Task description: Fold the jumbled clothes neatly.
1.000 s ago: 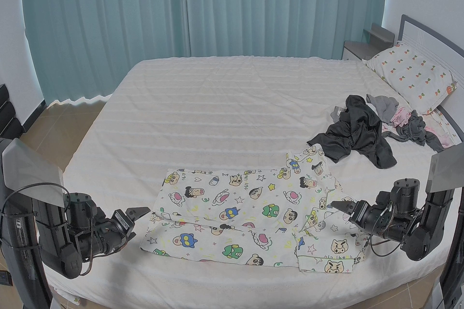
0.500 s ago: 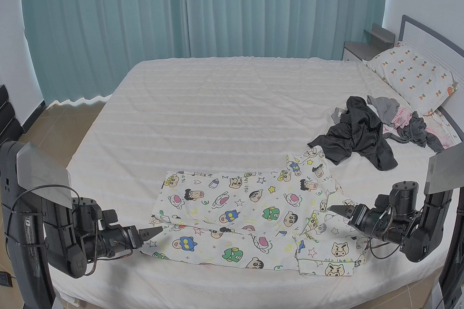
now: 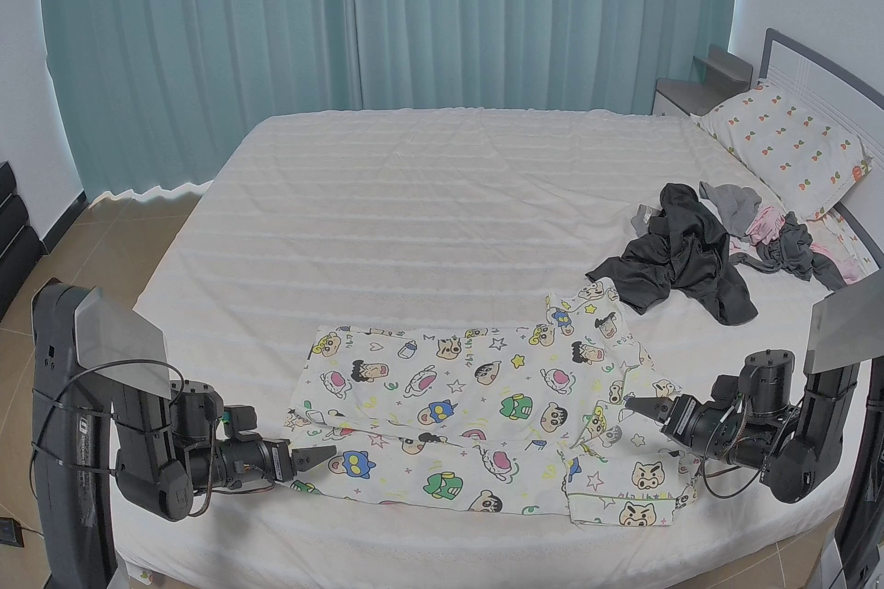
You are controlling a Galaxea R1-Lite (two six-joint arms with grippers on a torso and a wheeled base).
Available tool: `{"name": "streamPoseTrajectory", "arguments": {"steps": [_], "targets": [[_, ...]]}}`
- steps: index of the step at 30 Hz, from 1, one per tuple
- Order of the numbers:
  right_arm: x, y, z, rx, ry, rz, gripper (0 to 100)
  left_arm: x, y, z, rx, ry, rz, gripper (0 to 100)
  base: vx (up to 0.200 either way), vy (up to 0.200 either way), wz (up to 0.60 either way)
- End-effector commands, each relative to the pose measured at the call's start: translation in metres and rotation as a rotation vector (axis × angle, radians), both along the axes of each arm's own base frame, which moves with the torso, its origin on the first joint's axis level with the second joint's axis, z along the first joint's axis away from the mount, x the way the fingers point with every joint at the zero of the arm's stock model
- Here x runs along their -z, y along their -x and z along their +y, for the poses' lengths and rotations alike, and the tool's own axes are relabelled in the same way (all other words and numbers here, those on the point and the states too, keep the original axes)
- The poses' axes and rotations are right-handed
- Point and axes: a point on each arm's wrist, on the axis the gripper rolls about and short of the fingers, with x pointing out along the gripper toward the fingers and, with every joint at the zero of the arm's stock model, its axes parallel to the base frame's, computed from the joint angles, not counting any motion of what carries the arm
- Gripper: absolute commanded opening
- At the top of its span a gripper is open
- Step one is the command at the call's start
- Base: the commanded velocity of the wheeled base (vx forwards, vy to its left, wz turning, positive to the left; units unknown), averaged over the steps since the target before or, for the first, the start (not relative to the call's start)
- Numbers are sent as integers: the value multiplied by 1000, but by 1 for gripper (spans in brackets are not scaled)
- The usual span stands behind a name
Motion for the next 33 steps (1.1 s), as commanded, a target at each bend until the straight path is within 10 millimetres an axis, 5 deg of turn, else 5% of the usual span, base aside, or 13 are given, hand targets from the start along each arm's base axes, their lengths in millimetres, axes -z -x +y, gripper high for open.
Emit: {"name": "streamPoseTrajectory", "arguments": {"steps": [1, 9, 10, 33], "targets": [[6, 1, 0, -2, 4, 8, 100, 3, -1, -1, 2, -1, 6, 100, 0, 0, 0], [7, 4, 0, -7, 5, -5, 100, 4, 1, 0, -1, -1, 15, 100, 0, 0, 0], [7, 4, 0, -7, 5, -5, 100, 4, 1, 0, -2, 0, 16, 0, 0, 0, 0], [8, 4, 3, -18, 6, -1, 100, -9, 29, 9, -46, -21, 76, 0, 0, 0, 0]]}}
